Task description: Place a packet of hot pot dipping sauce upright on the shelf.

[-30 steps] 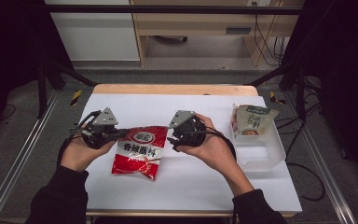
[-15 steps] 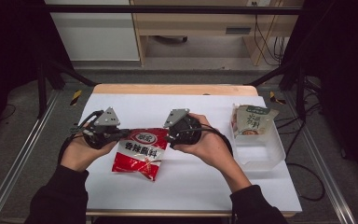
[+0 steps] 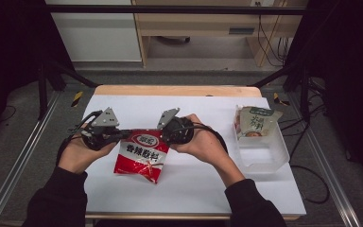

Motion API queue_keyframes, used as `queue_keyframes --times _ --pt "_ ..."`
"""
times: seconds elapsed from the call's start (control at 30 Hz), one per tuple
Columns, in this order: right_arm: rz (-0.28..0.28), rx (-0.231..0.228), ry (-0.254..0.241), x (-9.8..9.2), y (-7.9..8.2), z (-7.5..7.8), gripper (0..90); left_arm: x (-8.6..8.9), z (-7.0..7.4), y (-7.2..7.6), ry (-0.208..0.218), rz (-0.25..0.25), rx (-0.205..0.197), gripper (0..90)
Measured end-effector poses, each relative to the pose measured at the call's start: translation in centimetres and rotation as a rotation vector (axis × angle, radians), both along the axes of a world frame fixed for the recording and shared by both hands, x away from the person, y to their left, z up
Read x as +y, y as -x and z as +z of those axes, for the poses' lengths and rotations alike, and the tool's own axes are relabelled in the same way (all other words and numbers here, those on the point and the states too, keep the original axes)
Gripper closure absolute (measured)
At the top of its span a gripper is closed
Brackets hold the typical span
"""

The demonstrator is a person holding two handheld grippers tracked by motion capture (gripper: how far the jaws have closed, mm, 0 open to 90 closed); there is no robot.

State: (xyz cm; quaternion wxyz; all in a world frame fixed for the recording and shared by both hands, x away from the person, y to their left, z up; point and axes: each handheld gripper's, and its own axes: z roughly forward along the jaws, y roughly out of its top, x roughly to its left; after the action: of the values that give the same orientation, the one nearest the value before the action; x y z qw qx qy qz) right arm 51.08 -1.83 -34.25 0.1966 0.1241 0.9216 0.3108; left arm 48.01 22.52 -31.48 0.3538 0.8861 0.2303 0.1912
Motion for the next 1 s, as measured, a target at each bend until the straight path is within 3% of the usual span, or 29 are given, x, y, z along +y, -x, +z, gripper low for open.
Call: queue_keyframes --times 0.33,0.43,0.53,0.63,0.8,1.0 --pt "0.039 0.023 0.024 0.9 0.0 0.0 89.8 0.2 -0.2 -0.1 0.010 0.013 0.006 90.0" --pt "0.031 0.022 0.042 1.0 0.1 0.1 90.0 0.4 -0.5 -0.2 0.030 0.035 0.011 76.7" --pt "0.027 0.017 0.048 1.2 0.0 0.3 90.0 0.7 -1.2 -0.4 0.062 0.090 0.010 49.7" --pt "0.020 0.012 0.053 1.3 -0.1 0.4 90.0 1.1 -1.6 -0.4 0.072 0.105 0.007 35.5" --pt "0.018 0.003 0.045 1.1 -0.4 1.1 90.0 2.4 -3.2 0.0 0.075 0.151 0.016 24.1" --pt "0.017 -0.013 0.047 0.7 -0.2 2.4 90.0 4.0 -5.1 0.6 0.084 0.197 0.026 18.9"
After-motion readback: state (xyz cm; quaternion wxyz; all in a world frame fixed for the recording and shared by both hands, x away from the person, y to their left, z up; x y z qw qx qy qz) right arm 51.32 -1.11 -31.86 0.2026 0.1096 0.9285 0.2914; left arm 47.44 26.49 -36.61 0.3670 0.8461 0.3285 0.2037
